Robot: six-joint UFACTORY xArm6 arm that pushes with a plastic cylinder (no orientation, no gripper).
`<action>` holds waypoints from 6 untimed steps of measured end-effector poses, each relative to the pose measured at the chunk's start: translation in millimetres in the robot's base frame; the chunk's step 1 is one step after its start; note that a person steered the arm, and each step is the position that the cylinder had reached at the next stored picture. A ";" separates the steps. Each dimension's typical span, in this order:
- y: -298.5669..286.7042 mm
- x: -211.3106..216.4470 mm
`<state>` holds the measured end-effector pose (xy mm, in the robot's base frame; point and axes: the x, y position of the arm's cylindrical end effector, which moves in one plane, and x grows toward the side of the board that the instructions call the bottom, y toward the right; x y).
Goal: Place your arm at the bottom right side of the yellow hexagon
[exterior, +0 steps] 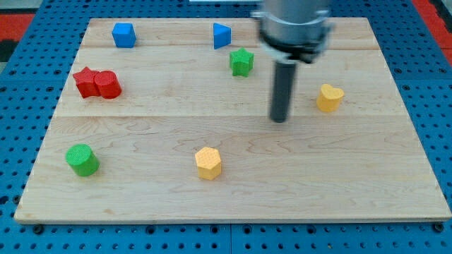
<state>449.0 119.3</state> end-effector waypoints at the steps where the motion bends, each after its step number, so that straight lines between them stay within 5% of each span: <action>1: 43.9 -4.6; 5: 54.5 -142.4; 6: 62.4 -148.6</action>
